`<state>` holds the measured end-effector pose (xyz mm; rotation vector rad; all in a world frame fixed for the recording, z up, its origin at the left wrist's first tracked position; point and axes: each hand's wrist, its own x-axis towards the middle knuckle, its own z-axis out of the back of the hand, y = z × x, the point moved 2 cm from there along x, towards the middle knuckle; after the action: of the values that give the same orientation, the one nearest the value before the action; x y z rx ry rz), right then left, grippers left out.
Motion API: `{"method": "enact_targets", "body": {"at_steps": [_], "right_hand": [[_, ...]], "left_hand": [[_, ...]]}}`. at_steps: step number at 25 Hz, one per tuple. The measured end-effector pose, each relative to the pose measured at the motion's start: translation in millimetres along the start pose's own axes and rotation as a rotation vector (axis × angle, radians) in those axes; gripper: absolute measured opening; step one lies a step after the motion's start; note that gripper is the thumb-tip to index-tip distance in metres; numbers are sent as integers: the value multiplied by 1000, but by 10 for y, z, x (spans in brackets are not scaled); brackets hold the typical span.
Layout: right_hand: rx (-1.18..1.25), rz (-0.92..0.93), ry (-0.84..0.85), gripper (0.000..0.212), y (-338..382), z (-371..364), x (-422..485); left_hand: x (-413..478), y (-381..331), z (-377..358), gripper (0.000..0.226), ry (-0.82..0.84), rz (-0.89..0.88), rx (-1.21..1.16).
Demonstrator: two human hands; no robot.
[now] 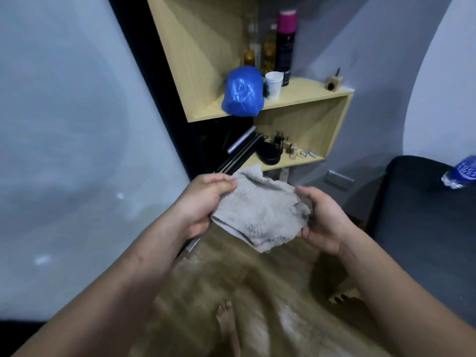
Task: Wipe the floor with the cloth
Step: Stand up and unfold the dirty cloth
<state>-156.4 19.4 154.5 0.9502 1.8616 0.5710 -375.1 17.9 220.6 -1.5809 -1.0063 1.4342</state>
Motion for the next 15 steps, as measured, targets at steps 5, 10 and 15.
{"method": "enact_targets", "body": {"at_steps": [5, 10, 15], "right_hand": [[255, 77, 7, 53, 190, 120, 445], [-525, 166, -199, 76, 833, 113, 929], [-1541, 106, -121, 53, 1346, -15, 1490]], "left_hand": [[951, 109, -28, 15, -51, 97, -134], [1651, 159, 28, 36, 94, 100, -4], [2189, -19, -58, 35, 127, -36, 419]]}}
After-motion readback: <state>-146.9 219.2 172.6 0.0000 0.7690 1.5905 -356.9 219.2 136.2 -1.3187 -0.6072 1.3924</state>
